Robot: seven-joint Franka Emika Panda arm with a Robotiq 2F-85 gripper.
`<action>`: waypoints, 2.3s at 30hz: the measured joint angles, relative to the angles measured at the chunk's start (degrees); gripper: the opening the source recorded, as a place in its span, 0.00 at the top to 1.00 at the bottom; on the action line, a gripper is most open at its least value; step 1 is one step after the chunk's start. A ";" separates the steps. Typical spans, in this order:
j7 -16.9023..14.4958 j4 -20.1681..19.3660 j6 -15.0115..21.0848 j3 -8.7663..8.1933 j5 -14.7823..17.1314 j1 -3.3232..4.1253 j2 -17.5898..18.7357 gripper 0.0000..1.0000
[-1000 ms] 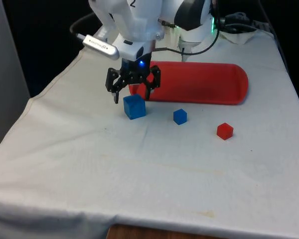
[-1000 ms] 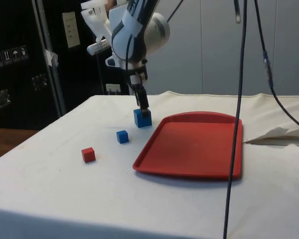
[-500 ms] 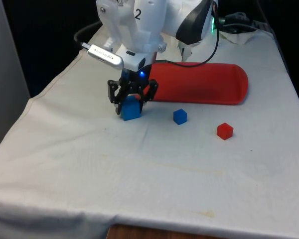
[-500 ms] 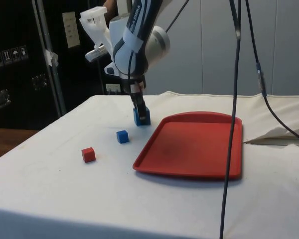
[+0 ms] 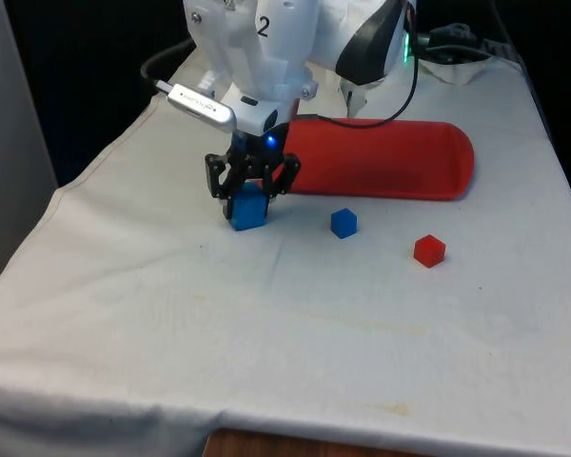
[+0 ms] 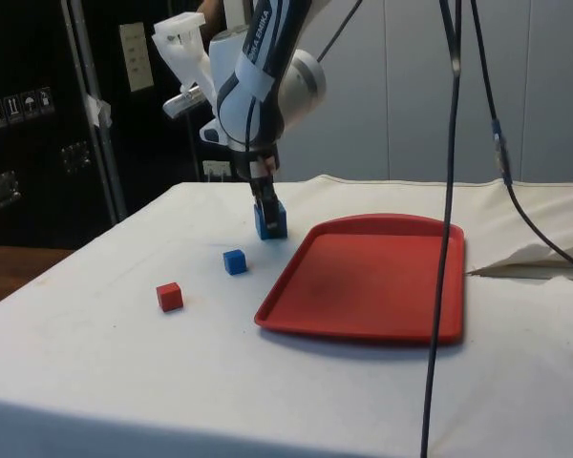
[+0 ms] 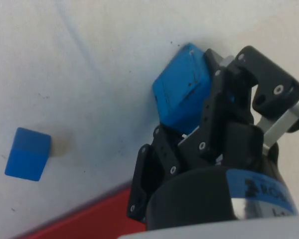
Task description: Pick up the largest block and place it onto the tray.
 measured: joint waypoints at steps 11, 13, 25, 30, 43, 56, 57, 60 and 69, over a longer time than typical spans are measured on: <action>-0.34 -2.52 -1.55 -1.60 -1.43 1.09 -5.90 1.00; -0.34 -2.86 -2.06 -1.78 -1.72 1.26 -6.99 1.00; 1.20 -4.87 -5.16 -2.41 -5.21 2.12 -13.81 1.00; 2.29 -5.27 -5.79 -2.41 -6.19 2.46 -15.01 1.00; 5.27 -9.17 -5.84 -1.89 -9.34 3.84 -20.23 1.00; 5.61 -15.30 -4.87 -1.78 -10.26 4.35 -24.81 1.00; 5.61 -15.81 -4.81 -1.72 -10.31 4.35 -25.21 1.00; 5.61 -16.73 -4.70 -1.72 -10.43 4.35 -25.90 1.00; 5.61 -20.34 -4.01 -1.49 -10.66 4.35 -28.59 1.00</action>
